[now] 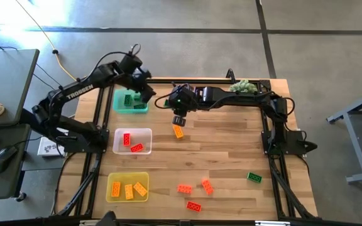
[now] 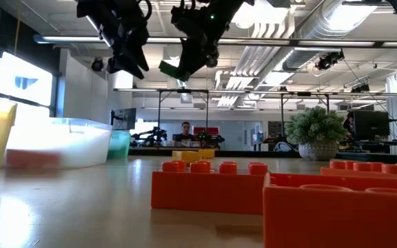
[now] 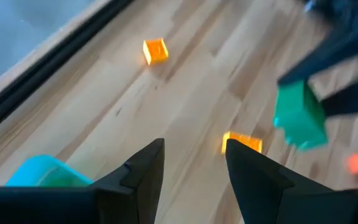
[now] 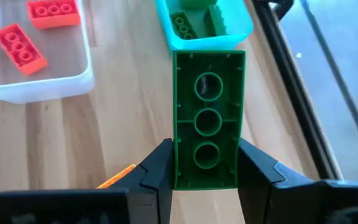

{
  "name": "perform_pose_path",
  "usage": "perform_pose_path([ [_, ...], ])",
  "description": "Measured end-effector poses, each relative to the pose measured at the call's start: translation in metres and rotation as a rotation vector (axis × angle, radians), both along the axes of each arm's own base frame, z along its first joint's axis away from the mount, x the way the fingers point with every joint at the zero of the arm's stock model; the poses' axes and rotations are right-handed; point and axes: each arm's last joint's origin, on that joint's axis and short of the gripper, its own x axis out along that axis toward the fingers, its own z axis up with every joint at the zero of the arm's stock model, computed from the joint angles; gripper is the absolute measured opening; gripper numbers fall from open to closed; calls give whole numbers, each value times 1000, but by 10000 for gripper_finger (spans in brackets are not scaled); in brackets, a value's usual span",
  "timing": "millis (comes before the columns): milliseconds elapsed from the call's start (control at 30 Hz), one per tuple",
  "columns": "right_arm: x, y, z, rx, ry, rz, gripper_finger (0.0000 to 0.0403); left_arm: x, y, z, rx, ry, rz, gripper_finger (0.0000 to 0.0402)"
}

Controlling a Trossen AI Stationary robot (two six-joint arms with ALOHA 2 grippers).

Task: Sort & place blocks by color
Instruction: Put the green game piece into the green bin

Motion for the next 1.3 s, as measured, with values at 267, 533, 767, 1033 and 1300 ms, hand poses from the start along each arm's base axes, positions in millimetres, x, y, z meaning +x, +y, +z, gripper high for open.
perform_pose_path([
  [267, 2, -2, 3, -81, -17, -32, 108, -5, 16, 8, -79, -178, 106, 176],
  [533, 7, -5, 9, -140, -92, -53, 108, 1, 15, 14, -225, -311, 132, 190],
  [767, 7, -6, 9, -164, -93, -86, 108, 9, 10, 15, -241, -331, 122, 190],
  [1033, 9, -7, 11, -160, -121, -97, 108, 21, -2, 15, -224, -309, 93, 190],
  [1300, 10, -3, 12, -170, -123, -77, 108, 24, -5, 14, -209, -287, 146, 188],
])
